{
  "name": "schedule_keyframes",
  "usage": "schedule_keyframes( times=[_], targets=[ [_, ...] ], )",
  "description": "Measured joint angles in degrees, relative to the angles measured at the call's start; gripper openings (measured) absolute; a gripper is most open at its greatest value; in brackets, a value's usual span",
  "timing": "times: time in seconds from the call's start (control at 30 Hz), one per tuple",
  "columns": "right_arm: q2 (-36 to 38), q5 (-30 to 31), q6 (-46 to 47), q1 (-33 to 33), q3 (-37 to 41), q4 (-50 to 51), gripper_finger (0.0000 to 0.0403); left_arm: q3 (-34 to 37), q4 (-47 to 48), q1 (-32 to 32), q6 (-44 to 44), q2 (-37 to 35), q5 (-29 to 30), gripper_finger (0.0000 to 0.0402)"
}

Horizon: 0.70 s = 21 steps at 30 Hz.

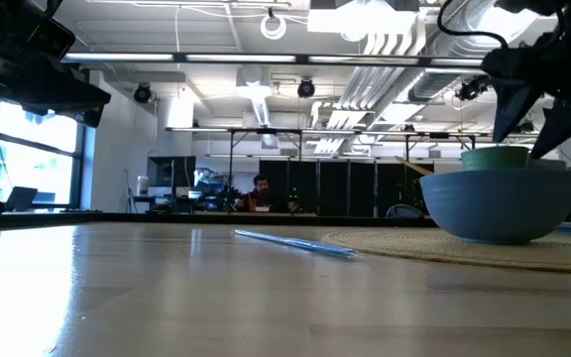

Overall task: Pick & Place Utensil
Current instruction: Put the green cup on the brown mat to the top right of the blue bowl, then put the blue straw into the green cup on the brown mat

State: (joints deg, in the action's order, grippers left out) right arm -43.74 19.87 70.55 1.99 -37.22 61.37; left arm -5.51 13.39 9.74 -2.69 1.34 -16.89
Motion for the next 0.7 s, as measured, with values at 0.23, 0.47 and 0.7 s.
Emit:
schedule_keyframes(
  times=[0.23,0.47,0.7],
  targets=[
    [-6.74,-2.17,-0.04,5.66,-8.18,1.19,0.0343,0.00,0.00,0.00,0.01,0.00,-0.01,0.0010],
    [-18.24,3.82,1.05,13.77,-19.55,0.89,0.0324,0.00,0.00,0.00,0.00,0.02,0.00,0.0010],
    [-32.32,9.22,-4.77,17.87,-31.76,-1.70,0.0320,0.00,0.00,0.00,0.00,0.01,-0.01,0.0010]
  ],
)
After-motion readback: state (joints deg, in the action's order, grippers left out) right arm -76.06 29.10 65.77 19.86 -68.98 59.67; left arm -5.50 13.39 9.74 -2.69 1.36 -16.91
